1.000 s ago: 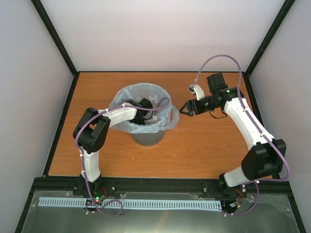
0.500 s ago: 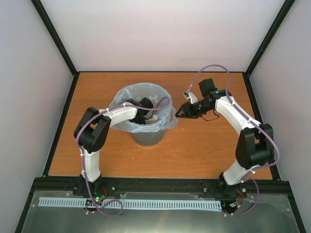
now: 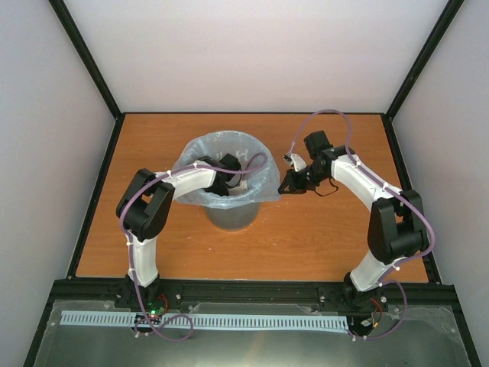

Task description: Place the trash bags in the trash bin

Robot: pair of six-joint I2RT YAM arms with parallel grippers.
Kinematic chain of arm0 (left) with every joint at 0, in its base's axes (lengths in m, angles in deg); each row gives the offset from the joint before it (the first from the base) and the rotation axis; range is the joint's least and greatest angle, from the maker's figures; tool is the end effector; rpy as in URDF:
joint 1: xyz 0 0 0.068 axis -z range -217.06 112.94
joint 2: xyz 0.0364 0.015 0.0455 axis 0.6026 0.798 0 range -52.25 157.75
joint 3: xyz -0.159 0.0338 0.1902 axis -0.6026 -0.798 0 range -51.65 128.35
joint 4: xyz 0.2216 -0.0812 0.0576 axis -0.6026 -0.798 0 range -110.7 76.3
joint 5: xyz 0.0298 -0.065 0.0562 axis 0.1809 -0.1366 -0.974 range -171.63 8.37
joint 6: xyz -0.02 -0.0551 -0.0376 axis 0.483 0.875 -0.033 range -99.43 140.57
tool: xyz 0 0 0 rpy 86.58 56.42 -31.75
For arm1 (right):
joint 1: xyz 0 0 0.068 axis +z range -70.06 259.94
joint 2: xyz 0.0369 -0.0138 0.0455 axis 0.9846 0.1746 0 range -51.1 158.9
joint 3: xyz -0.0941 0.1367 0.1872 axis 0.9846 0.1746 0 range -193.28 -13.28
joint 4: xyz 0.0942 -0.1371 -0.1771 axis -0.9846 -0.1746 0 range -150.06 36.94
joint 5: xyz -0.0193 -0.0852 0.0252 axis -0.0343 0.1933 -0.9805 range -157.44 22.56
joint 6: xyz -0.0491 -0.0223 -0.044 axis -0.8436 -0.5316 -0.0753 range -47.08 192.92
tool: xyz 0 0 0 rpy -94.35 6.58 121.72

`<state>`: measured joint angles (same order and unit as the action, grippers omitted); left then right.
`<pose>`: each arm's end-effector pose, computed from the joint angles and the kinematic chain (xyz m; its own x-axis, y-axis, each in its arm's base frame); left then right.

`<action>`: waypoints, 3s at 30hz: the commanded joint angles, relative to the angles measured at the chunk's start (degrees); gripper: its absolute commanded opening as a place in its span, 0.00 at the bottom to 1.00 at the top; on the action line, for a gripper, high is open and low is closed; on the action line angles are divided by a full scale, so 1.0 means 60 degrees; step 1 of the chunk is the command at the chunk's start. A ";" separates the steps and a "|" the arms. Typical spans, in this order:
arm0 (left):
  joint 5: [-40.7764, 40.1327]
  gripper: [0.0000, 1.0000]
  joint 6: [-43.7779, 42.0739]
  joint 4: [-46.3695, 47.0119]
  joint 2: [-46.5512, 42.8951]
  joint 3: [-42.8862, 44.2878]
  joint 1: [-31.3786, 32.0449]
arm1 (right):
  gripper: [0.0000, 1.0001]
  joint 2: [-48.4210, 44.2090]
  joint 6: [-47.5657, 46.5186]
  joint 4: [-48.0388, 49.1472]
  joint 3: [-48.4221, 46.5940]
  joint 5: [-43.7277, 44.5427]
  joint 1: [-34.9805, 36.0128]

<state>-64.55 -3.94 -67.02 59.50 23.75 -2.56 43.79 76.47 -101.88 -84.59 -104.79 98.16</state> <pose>0.2598 -0.1988 0.1236 -0.5247 0.8417 -0.1271 0.8358 0.4810 -0.2648 0.2807 0.1287 0.2047 -0.9298 -0.2543 -0.2660 -0.3659 0.7149 0.5959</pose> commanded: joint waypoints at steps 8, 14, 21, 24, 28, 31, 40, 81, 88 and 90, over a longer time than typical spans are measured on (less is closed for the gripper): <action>-0.0107 0.36 0.0017 0.0176 0.0214 0.0074 0.0080 | 0.03 0.0234 -0.0499 0.0021 0.0288 0.1918 0.0010; -0.0135 0.37 -0.0027 0.0081 0.0063 0.0286 0.0066 | 0.14 0.0329 -0.0409 -0.0008 -0.0688 0.1698 0.0007; -0.0113 0.41 0.0014 -0.0332 -0.0073 0.0862 0.0044 | 0.39 -0.0533 -0.0752 -0.0401 -0.1198 0.1996 -0.0041; -0.0073 0.45 -0.0008 -0.0538 -0.0179 0.1082 0.0023 | 0.41 -0.1009 -0.0877 -0.0629 -0.1209 0.2109 -0.0147; 0.0136 0.51 0.0012 -0.0835 -0.0383 0.1420 0.0021 | 0.43 -0.1566 -0.0870 -0.0786 -0.1769 0.2217 -0.0380; 0.0382 0.51 -0.0019 -0.1194 -0.0358 0.1599 0.0021 | 0.47 -0.1652 -0.1023 -0.0957 -0.2701 0.1315 -0.0420; 0.0633 0.49 -0.0226 -0.1506 -0.0299 0.1288 0.0020 | 0.61 -0.1442 -0.0281 -0.0389 -0.3303 -0.1016 -0.0328; 0.1130 0.54 -0.0005 -0.3768 -0.0109 0.3918 -0.0257 | 0.56 -0.0888 -0.0820 -0.0729 -0.2906 0.0296 0.0743; 0.0202 0.54 -0.0093 -0.2616 -0.1252 0.2598 0.0164 | 0.55 -0.0980 -0.0870 -0.0710 -0.2917 0.0444 0.0743; -0.0161 0.54 -0.0173 -0.2641 -0.1235 0.2808 0.0312 | 0.55 -0.0943 -0.0884 -0.0760 -0.2973 0.0445 0.0743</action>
<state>-61.14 -4.42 -85.29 54.14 39.88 -2.53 39.03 72.43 -104.65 -101.73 -104.24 102.23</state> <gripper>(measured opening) 0.543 0.553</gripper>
